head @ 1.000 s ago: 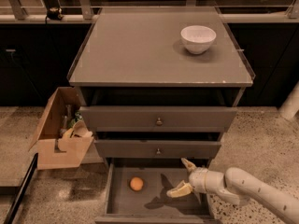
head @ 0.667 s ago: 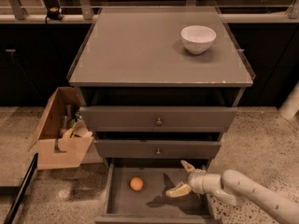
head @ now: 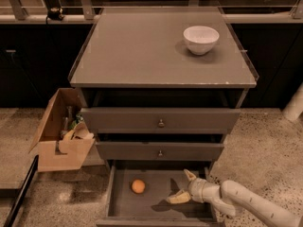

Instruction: Pick orange from bottom drawer and place on counter

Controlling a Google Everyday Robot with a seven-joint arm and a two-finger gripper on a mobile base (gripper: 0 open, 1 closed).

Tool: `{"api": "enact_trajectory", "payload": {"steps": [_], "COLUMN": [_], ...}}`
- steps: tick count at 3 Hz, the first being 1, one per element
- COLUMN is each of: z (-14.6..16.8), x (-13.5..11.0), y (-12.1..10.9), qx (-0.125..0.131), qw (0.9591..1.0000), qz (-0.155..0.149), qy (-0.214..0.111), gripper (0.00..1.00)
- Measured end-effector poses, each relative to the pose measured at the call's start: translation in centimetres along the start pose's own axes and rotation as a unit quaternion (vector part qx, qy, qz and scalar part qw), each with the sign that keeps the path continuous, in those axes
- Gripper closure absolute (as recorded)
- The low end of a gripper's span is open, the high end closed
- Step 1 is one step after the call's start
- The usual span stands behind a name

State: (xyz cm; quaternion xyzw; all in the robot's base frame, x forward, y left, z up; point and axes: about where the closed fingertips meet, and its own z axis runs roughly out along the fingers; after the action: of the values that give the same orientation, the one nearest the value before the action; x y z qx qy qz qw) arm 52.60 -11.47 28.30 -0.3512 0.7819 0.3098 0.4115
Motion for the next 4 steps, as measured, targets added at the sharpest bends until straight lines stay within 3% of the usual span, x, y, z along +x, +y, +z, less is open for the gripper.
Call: {"api": "enact_trajectory", "payload": {"steps": [1,2,4], "z": [1.6,3.5,7.4], "x": [1.9,3.0,3.3], "y": [-0.6,-1.1,-2.4], "qx": [0.015,0.014,-0.007], "qw": [0.9998,0.9997,0.9995], "qz": [0.003,0.001,-0.001], "qy": [-0.01,-0.021,-0.032], "gripper": [0.0,0.0,0.0]}}
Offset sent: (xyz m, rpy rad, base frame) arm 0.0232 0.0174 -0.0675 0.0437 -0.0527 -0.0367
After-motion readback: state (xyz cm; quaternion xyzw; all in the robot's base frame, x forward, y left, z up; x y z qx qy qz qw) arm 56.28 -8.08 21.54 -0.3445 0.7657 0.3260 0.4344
